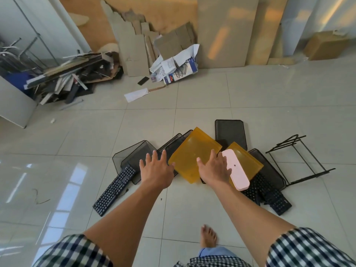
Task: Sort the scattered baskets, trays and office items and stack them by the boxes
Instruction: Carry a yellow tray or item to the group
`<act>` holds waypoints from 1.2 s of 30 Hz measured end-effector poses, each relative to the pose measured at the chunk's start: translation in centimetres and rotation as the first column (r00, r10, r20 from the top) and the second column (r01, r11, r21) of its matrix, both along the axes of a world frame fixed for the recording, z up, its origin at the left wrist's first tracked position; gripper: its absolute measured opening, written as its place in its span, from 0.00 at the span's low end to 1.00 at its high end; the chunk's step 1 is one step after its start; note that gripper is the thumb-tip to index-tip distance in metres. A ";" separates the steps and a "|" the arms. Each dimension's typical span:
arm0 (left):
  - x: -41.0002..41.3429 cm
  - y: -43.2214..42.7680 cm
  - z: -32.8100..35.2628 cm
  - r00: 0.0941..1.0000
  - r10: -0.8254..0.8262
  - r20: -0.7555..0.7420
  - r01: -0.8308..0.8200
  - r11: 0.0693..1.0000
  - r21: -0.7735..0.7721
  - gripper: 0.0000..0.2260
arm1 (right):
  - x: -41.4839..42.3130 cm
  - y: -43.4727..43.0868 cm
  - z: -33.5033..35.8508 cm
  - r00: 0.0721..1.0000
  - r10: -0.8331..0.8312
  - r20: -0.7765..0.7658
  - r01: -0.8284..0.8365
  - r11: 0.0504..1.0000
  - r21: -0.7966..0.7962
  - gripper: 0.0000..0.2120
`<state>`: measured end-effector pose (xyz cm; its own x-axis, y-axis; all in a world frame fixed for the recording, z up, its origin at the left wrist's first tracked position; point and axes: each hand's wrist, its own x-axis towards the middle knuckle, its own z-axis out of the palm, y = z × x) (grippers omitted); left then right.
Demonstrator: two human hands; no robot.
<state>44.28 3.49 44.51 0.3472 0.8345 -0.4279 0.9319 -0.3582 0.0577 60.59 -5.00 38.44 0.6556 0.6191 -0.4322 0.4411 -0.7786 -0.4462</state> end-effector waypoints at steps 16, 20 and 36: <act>10.0 19.6 -7.5 0.965 -0.261 -0.016 0.257 0.958 -0.126 0.30 | 6.9 11.2 -6.0 0.947 -0.313 -0.066 0.305 0.946 -0.107 0.37; 11.6 23.8 -11.0 0.939 -0.339 -0.054 0.322 0.925 -0.201 0.30 | 7.4 13.5 -8.7 0.914 -0.396 -0.091 0.381 0.913 -0.148 0.38; 18.1 31.3 -33.8 0.920 -0.363 -0.149 0.276 0.867 -0.414 0.32 | 12.8 20.9 -30.3 0.757 -0.551 -0.351 0.437 0.826 -0.355 0.37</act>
